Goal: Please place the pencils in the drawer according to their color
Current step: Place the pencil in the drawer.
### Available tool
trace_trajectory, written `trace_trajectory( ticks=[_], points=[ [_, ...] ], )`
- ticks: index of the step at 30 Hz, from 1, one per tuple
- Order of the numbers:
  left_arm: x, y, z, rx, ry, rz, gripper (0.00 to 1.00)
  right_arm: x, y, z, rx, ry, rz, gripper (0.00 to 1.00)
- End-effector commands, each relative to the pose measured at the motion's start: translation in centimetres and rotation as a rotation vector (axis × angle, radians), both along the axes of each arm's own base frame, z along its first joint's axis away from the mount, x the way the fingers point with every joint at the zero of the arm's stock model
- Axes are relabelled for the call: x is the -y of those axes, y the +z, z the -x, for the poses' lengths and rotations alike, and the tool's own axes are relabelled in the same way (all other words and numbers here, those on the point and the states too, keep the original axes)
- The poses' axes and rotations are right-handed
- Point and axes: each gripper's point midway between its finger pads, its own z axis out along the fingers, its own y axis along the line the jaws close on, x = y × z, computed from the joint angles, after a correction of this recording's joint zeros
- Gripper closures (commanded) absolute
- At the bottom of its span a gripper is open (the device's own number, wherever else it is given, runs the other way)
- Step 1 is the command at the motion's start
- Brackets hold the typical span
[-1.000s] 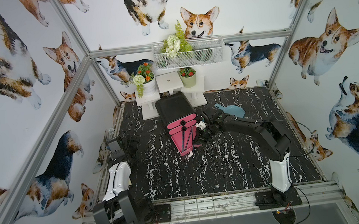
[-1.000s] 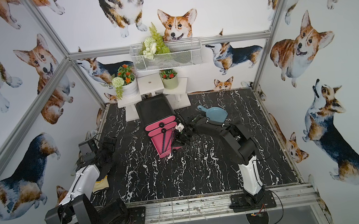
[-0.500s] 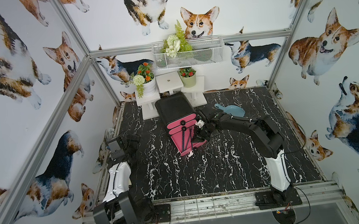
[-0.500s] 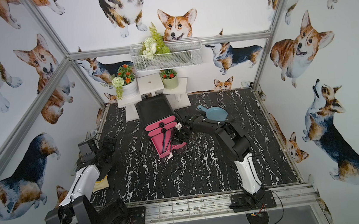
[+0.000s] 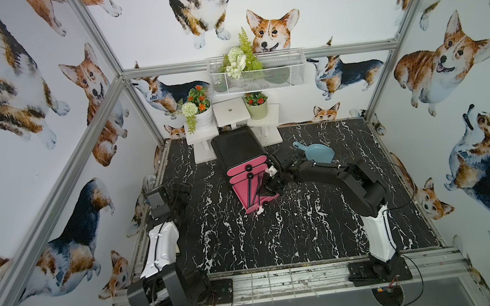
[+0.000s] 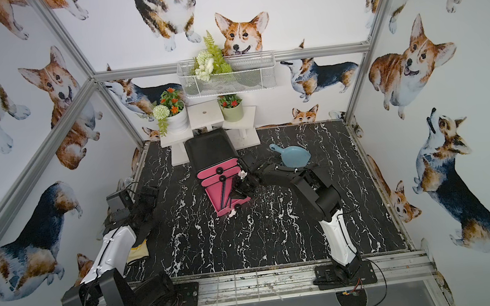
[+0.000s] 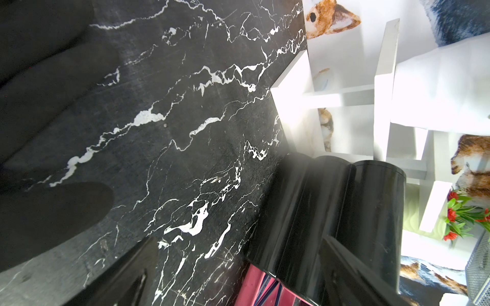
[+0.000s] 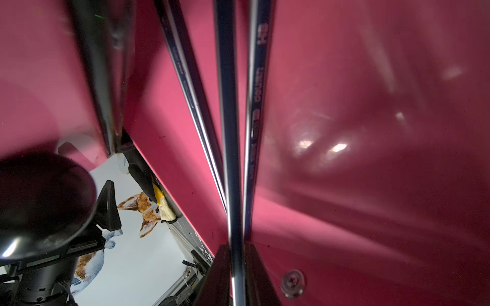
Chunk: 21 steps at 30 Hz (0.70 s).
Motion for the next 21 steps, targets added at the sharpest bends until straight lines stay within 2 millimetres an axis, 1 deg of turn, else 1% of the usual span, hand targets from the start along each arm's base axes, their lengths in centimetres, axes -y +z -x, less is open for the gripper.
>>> trace_trajectory(
  ticks=[1,6,11,15,17,21],
  points=[
    [0.1,0.1,0.1,-0.002,-0.007,-0.008,0.0,-2.1,3.5,-2.7,0.194,0.011,-0.13,0.82],
    [0.1,0.0,0.1,-0.004,-0.007,-0.008,0.0,-2.9,4.1,-2.9,0.209,0.024,-0.152,0.81],
    [0.0,0.0,0.2,-0.006,-0.006,-0.013,0.0,-3.1,4.7,-2.7,0.249,0.024,-0.173,0.81],
    [0.1,-0.1,0.1,-0.008,-0.011,-0.009,0.0,-3.5,5.8,-2.3,0.306,0.012,-0.251,0.81],
    [0.1,0.0,0.1,-0.006,-0.012,-0.008,0.0,-3.0,6.1,-2.2,0.332,-0.016,-0.272,0.8],
    [0.0,0.3,0.2,0.002,-0.007,-0.015,0.0,-1.8,6.4,-1.9,0.371,-0.05,-0.261,0.78]
  ],
)
